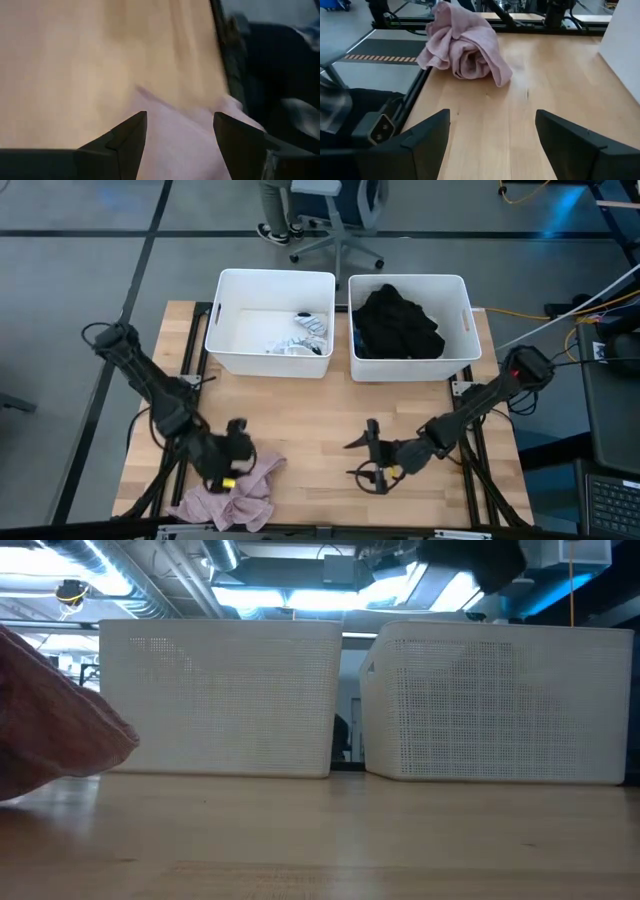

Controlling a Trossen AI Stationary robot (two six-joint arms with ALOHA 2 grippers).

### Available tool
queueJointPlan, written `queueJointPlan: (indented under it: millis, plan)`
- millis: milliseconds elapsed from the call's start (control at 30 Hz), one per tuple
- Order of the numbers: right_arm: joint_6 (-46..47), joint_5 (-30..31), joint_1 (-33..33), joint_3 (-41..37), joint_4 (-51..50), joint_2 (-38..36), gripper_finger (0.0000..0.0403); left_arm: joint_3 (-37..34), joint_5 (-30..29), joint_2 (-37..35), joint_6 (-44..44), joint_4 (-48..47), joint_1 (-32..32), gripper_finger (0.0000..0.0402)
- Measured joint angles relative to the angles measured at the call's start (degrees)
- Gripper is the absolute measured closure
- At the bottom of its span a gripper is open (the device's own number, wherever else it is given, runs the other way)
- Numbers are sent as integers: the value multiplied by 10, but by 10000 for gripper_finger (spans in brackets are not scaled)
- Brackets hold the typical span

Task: Sort clothes
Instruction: Put the pink cloth into the right white bin

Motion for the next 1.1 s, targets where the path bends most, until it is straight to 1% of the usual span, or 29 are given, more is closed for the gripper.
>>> queueJointPlan:
  millis: [133,300,400,500,633,800,1000,1100]
  plan:
    - [-1,2,-3,0,41,38,109,22,66,49,-142,-48,-53,181]
    - [-13,22,-11,0,65,62,109,24,151,91,-320,-90,-108,181]
    - [-15,25,-18,0,72,66,109,24,170,115,-391,-112,-138,181]
    - [-16,25,-18,0,72,66,109,24,173,142,-422,-112,-160,181]
    - [-26,27,-18,0,72,66,109,24,172,184,-422,-111,-167,181]
    - [-30,27,-18,0,71,66,109,25,163,237,-354,-110,-153,181]
    - [-33,48,-18,0,69,66,109,26,107,273,-247,-80,-122,181]
    - [-41,50,-18,0,70,66,109,26,62,275,-206,-73,-101,181]
